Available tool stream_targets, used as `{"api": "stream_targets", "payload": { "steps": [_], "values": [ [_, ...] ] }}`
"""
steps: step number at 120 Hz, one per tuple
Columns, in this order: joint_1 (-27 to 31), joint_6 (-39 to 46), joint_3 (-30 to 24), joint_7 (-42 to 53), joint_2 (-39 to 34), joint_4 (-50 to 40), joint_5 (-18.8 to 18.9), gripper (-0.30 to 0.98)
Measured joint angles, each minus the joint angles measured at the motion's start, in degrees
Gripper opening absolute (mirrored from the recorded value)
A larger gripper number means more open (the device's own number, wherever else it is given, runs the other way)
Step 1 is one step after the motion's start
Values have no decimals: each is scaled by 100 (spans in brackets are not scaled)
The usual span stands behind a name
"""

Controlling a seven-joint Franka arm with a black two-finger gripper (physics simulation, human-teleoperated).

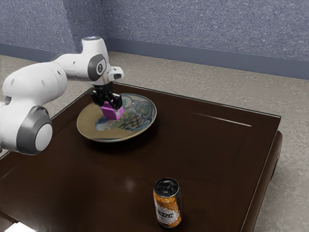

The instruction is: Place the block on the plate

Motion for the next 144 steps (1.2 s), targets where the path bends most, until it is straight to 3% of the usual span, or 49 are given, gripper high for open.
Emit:
{"api": "stream_targets", "payload": {
  "steps": [23,47,69,97,116,126,144],
  "values": [
    [84,399,-178,6,331,131,-75,34],
    [87,567,-180,35,345,139,-136,53],
    [72,580,-134,71,35,57,-124,62],
    [-103,425,-246,80,-1958,-1608,66,66],
    [-276,-72,-826,-197,-3643,-2696,674,68],
    [-285,-524,-970,-369,-4311,-2873,847,68],
    [-222,-1435,-1139,-618,-4854,-2787,982,68]
  ]
}}
